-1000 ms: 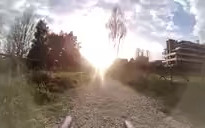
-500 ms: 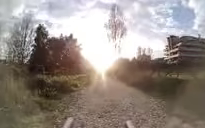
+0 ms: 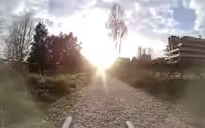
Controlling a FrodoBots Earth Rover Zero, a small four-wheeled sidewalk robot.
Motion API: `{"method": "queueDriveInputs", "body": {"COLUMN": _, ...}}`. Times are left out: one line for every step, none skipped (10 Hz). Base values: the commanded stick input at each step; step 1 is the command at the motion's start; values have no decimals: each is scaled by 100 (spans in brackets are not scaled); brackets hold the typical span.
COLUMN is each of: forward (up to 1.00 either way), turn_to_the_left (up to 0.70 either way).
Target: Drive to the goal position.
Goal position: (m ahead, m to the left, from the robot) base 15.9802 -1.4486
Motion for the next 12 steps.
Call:
{"method": "queueDriveInputs", "body": {"forward": 50, "turn_to_the_left": 0}}
{"method": "queueDriveInputs", "body": {"forward": 50, "turn_to_the_left": 0}}
{"method": "queueDriveInputs", "body": {"forward": 50, "turn_to_the_left": 0}}
{"method": "queueDriveInputs", "body": {"forward": 50, "turn_to_the_left": 0}}
{"method": "queueDriveInputs", "body": {"forward": 50, "turn_to_the_left": 0}}
{"method": "queueDriveInputs", "body": {"forward": 50, "turn_to_the_left": 0}}
{"method": "queueDriveInputs", "body": {"forward": 50, "turn_to_the_left": 0}}
{"method": "queueDriveInputs", "body": {"forward": 50, "turn_to_the_left": 0}}
{"method": "queueDriveInputs", "body": {"forward": 50, "turn_to_the_left": 0}}
{"method": "queueDriveInputs", "body": {"forward": 50, "turn_to_the_left": 0}}
{"method": "queueDriveInputs", "body": {"forward": 50, "turn_to_the_left": 0}}
{"method": "queueDriveInputs", "body": {"forward": 50, "turn_to_the_left": 0}}
